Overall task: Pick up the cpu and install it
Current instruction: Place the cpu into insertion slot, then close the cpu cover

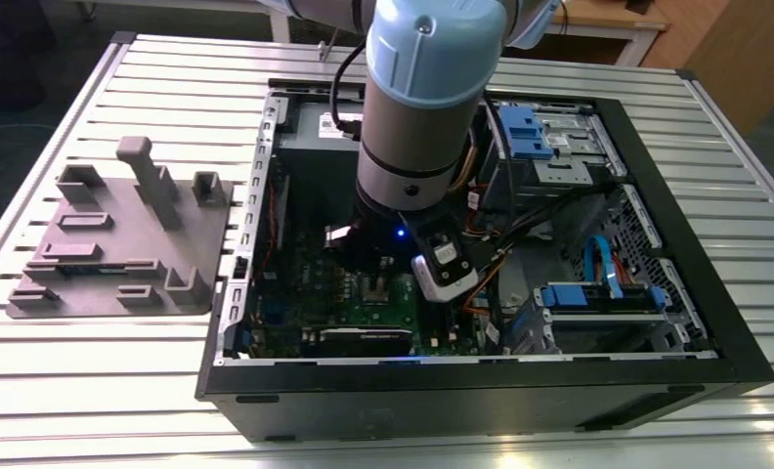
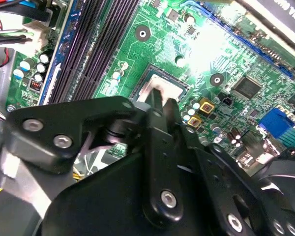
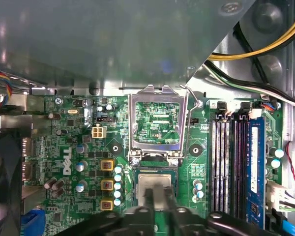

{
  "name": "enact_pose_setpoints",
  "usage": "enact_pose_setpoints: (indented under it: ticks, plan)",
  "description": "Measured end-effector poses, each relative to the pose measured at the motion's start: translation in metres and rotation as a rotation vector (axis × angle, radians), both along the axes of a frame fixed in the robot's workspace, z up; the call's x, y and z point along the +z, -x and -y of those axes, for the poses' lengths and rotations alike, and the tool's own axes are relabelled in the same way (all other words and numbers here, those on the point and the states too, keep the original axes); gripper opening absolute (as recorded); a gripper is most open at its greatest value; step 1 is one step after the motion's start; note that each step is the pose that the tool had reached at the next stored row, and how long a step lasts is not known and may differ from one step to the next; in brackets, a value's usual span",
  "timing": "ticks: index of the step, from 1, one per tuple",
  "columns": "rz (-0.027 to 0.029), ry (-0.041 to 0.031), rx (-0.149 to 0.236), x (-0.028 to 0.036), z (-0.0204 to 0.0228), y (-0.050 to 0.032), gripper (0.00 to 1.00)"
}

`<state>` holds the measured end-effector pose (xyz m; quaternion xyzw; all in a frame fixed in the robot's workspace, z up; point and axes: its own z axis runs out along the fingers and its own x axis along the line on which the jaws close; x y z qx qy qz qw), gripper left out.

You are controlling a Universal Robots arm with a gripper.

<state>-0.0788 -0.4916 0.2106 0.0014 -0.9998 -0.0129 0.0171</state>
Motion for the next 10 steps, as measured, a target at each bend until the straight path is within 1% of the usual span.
enact_pose_setpoints:
  ticks: [1,2,3,10]
  plan:
    - [0.0000,0.0000,0.000,0.0000,0.0000,0.0000,0.21]
    - [-0.0001,0.0002,0.000,0.0001,0.0000,0.0000,0.21]
    - [-0.0001,0.0002,0.000,0.0001,0.0000,0.0000,0.11]
    - [-0.0004,0.0002,0.000,0.0001,0.0000,0.0000,0.11]
